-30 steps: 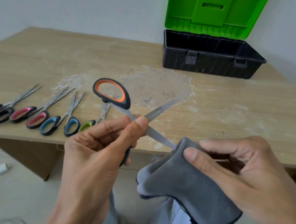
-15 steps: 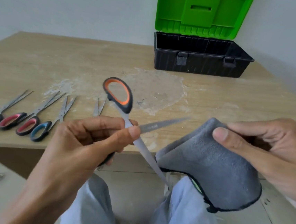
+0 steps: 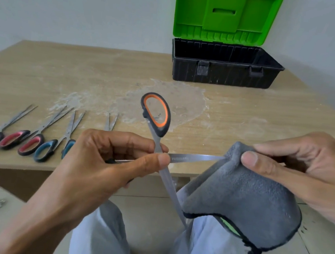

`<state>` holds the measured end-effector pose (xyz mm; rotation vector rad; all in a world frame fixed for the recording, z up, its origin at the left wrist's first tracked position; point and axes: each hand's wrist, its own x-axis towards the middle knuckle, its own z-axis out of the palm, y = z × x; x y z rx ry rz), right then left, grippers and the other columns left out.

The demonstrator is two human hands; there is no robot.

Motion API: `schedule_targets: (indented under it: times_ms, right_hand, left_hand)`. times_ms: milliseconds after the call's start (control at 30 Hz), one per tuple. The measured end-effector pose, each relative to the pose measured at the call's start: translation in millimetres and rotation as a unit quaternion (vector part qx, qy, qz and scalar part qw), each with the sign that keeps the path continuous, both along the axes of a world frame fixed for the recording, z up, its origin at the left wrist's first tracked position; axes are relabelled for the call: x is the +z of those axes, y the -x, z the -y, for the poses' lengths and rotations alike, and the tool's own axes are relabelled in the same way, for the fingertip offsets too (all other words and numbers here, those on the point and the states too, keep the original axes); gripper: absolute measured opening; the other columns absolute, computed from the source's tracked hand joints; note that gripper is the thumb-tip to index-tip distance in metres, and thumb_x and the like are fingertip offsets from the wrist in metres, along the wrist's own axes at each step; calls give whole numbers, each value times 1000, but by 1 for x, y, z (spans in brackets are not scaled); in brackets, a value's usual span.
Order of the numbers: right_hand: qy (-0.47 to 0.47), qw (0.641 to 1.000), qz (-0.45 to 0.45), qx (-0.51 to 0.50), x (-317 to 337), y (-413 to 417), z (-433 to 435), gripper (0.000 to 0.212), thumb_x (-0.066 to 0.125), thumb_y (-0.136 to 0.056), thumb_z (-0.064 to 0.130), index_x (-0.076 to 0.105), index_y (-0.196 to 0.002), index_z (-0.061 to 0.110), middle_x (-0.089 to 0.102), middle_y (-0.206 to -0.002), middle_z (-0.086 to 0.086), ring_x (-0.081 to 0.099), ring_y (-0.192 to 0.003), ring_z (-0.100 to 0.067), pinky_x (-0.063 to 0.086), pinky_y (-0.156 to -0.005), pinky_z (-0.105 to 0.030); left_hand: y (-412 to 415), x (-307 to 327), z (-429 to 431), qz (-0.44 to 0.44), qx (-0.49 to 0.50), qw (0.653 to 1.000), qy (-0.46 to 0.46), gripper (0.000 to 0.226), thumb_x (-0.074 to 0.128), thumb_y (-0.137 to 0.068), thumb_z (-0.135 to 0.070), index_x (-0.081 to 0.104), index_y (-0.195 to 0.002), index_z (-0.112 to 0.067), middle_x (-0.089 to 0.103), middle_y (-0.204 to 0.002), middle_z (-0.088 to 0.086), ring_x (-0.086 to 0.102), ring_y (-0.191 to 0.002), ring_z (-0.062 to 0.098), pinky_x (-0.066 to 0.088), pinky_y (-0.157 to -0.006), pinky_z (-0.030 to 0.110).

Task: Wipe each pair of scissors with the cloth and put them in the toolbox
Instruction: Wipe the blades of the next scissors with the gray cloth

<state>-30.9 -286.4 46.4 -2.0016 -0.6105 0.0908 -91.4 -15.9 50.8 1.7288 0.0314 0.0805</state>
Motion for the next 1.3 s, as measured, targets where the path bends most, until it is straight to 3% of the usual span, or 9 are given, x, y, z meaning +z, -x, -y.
schedule_targets:
  times_ms: [67, 267, 633, 800, 900, 1000, 1067, 1167, 1300]
  right_hand:
    - [5, 1000, -2, -2, 1, 0, 1, 27, 72, -83, 61, 86, -92, 39, 82, -87, -14, 74, -87, -49, 61, -72, -51]
    - [22, 999, -20, 27, 2, 0, -3, 26, 69, -87, 63, 84, -96, 44, 83, -88, -8, 80, -84, -38, 62, -75, -62]
    - [46, 995, -36, 76, 5, 2, -14, 23, 67, -95, 52, 85, -94, 37, 83, -90, 5, 80, -82, -18, 62, -75, -46]
    - [43, 996, -21, 81, 5, 0, -14, 26, 67, -95, 52, 85, -95, 34, 83, -89, 2, 81, -79, -23, 63, -70, -50]
    - [30, 996, -11, 79, 7, 0, -12, 23, 70, -97, 49, 86, -96, 33, 84, -89, 6, 81, -81, -18, 63, -74, -43]
    - [21, 997, -4, 69, 7, -3, -6, 26, 69, -92, 50, 86, -94, 30, 84, -88, -2, 81, -79, -30, 62, -70, -51]
    - [6, 999, -4, 49, 6, -6, 2, 21, 72, -96, 42, 86, -91, 27, 83, -85, -5, 80, -77, -35, 66, -67, -43]
    - [-30, 1000, 4, -6, 10, -9, 14, 14, 73, -85, 24, 87, -83, 25, 83, -80, -2, 81, -73, -21, 60, -61, -18]
    - [-15, 1000, 2, -23, 18, -19, 11, 16, 72, -80, 33, 86, -83, 25, 83, -81, -3, 81, -75, -21, 63, -65, -24]
  left_hand:
    - [0, 1, 1, -1, -6, 1000, -1, 14, 81, -58, -34, 81, -71, -26, 72, -61, -1, 46, -46, 5, 37, -44, 15]
    - [-1, 4, 5, 0, -39, 999, -13, 15, 81, -59, -31, 82, -73, -24, 71, -58, -2, 53, -46, -2, 38, -45, 12]
    - [-5, 4, 4, 15, -50, 997, -57, 12, 82, -61, -31, 82, -72, -28, 76, -66, -4, 65, -56, -2, 44, -52, 6]
    - [-6, 4, 0, -7, -60, 998, -29, 17, 81, -57, -37, 81, -71, -28, 73, -62, 0, 52, -48, 5, 40, -46, 18]
    - [-8, 3, 0, -8, -60, 998, -9, 15, 82, -56, -33, 81, -67, -24, 69, -55, -1, 49, -45, 5, 38, -45, 16]
    - [-10, 1, -3, -13, -60, 998, 1, 18, 82, -55, -30, 81, -70, -19, 66, -54, 0, 47, -43, 6, 37, -42, 15]
    - [-13, -5, -11, -19, -31, 999, 15, 20, 82, -55, -28, 82, -72, -17, 64, -52, 1, 44, -42, 7, 35, -40, 14]
    - [-20, -16, -25, -21, 25, 999, 19, 27, 91, -51, -27, 81, -73, -15, 60, -52, 4, 45, -44, 10, 36, -41, 14]
    - [-32, -24, -13, -32, 19, 998, 46, 25, 86, -64, -29, 79, -78, -9, 59, -57, 4, 46, -49, 11, 39, -44, 14]
